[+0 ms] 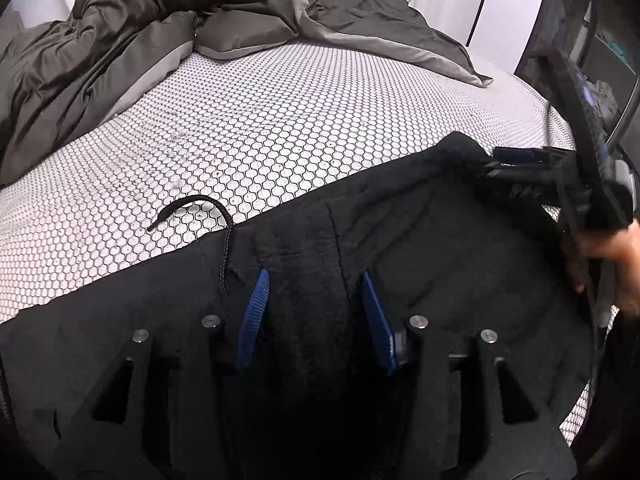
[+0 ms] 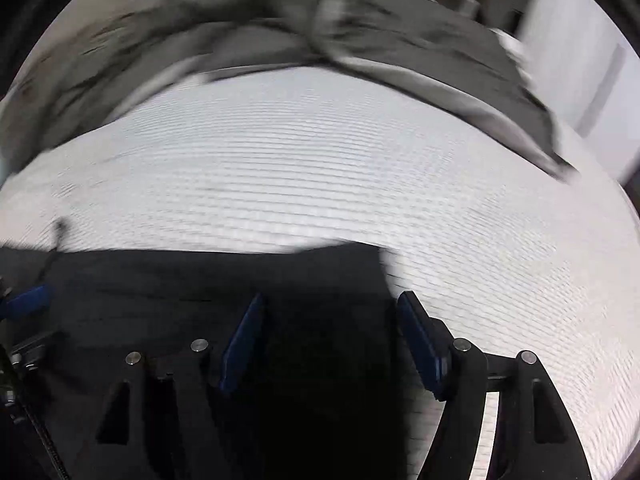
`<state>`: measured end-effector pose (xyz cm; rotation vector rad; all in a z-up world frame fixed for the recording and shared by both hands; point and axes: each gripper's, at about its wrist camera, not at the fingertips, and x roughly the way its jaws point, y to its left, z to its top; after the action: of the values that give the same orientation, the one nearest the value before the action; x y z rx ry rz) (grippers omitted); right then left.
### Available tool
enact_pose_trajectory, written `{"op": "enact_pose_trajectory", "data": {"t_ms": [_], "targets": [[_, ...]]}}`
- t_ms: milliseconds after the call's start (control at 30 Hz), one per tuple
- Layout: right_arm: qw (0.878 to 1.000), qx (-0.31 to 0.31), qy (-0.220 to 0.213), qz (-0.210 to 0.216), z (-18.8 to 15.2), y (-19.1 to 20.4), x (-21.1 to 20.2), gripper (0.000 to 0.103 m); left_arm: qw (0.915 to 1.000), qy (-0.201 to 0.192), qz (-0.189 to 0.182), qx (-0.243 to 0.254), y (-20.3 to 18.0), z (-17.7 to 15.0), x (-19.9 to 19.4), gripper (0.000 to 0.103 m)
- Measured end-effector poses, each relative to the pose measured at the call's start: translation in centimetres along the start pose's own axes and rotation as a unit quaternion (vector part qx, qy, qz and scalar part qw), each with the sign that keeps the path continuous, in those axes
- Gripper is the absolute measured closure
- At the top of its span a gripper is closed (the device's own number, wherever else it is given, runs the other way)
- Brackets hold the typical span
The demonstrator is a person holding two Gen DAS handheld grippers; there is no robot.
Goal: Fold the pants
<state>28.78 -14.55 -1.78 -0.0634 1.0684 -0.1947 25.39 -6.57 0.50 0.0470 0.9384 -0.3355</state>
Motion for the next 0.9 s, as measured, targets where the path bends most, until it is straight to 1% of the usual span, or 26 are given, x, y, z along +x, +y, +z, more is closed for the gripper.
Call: {"op": "enact_pose_trajectory", "data": {"t_ms": [33, 67, 100, 133, 167, 200, 233, 267, 300, 333, 367, 400, 467, 500, 533, 600, 633, 667, 700, 733, 767, 800, 833, 867, 900], "targets": [[1.000, 0.012, -0.001, 0.008, -0.3, -0.7, -0.4, 0.034, 1.0000, 0.001, 0.005, 0.001, -0.1, 0.0, -0.3, 0.057], [0.999, 0.024, -0.003, 0.026, -0.5, -1.4, -1.6, 0.034, 0.9999, 0.002, 0.013, -0.001, -0.2, 0.1, -0.9, 0.057], [0.999, 0.025, -0.011, 0.037, -0.8, -1.7, -2.7, 0.034, 0.9998, 0.001, 0.021, -0.003, -0.3, 0.1, -1.7, 0.057], [0.997, 0.019, -0.032, 0.063, -1.0, -1.5, -4.5, 0.033, 0.9995, -0.003, 0.032, -0.003, -0.4, 0.1, -2.4, 0.057], [0.995, 0.012, -0.045, 0.085, -0.9, -0.9, -5.3, 0.031, 0.9990, -0.013, 0.043, 0.001, -0.8, -0.1, -3.6, 0.057], [0.990, -0.008, -0.060, 0.126, -1.3, 0.0, -6.8, 0.023, 0.9989, -0.023, 0.041, 0.005, -1.2, -0.5, -4.4, 0.055], [0.987, -0.022, -0.062, 0.144, -1.5, 0.9, -7.5, 0.021, 0.9990, -0.028, 0.034, 0.009, -1.5, -0.9, -5.0, 0.051], [0.982, -0.044, -0.057, 0.172, -2.0, 2.0, -7.7, 0.021, 0.9993, -0.025, 0.022, 0.017, -2.1, -1.5, -5.1, 0.050], [0.980, -0.052, -0.044, 0.189, -2.6, 2.9, -7.5, 0.021, 0.9993, -0.018, 0.020, 0.026, -2.6, -1.9, -4.8, 0.050], [0.978, -0.055, -0.032, 0.197, -2.9, 3.5, -6.8, 0.021, 0.9989, -0.008, 0.025, 0.038, -3.1, -2.5, -4.3, 0.049], [0.979, -0.070, -0.005, 0.191, -3.4, 4.6, -5.3, 0.021, 0.9979, 0.005, 0.042, 0.050, -3.4, -3.1, -3.3, 0.049], [0.983, -0.091, 0.007, 0.159, -4.1, 5.4, -4.1, 0.021, 0.9978, 0.008, 0.045, 0.048, -3.3, -3.4, -2.8, 0.046], [0.987, -0.141, 0.000, 0.081, -4.9, 5.7, -3.4, 0.021, 0.9993, 0.008, 0.023, 0.028, -2.4, -3.9, -2.4, 0.045], [0.988, -0.139, -0.005, 0.062, -4.9, 4.8, -3.7, 0.021, 0.9995, 0.007, 0.020, 0.025, -2.1, -3.9, -2.5, 0.043], [0.990, -0.131, -0.006, 0.052, -4.9, 4.0, -3.8, 0.021, 0.9993, 0.006, 0.024, 0.027, -2.0, -3.9, -2.7, 0.040], [0.993, -0.115, -0.014, -0.006, -4.8, 1.5, -4.3, 0.020, 0.9986, 0.006, 0.037, 0.037, -2.1, -4.0, -3.0, 0.039], [0.994, -0.107, -0.012, -0.023, -4.8, 0.6, -4.0, 0.021, 0.9982, 0.006, 0.046, 0.038, -2.3, -4.0, -3.3, 0.040], [0.996, -0.089, -0.011, -0.011, -4.9, -0.5, -4.3, 0.022, 0.9970, 0.003, 0.065, 0.041, -2.7, -4.0, -3.9, 0.040], [0.997, -0.068, -0.014, 0.019, -5.1, -1.3, -4.9, 0.022, 0.9947, -0.004, 0.088, 0.053, -3.4, -3.9, -4.8, 0.042], [0.997, -0.054, -0.019, 0.048, -5.3, -1.6, -5.8, 0.022, 0.9924, -0.017, 0.103, 0.066, -4.2, -3.9, -5.7, 0.042], [0.993, -0.047, -0.039, 0.102, -5.6, -1.2, -7.4, 0.022, 0.9909, -0.038, 0.104, 0.077, -5.2, -4.1, -6.9, 0.041], [0.987, -0.052, -0.053, 0.140, -5.8, -0.6, -8.5, 0.021, 0.9909, -0.049, 0.096, 0.081, -6.0, -4.5, -7.6, 0.041], [0.983, -0.056, -0.060, 0.164, -5.5, 0.1, -9.1, 0.020, 0.9915, -0.053, 0.084, 0.084, -6.8, -5.0, -7.9, 0.041], [0.976, -0.067, -0.063, 0.197, -5.8, 1.3, -9.7, 0.020, 0.9919, -0.050, 0.067, 0.096, -7.7, -5.7, -7.7, 0.040], [0.974, -0.080, -0.058, 0.206, -6.2, 2.5, -9.8, 0.020, 0.9916, -0.039, 0.056, 0.109, -8.3, -6.4, -7.0, 0.040]]}}
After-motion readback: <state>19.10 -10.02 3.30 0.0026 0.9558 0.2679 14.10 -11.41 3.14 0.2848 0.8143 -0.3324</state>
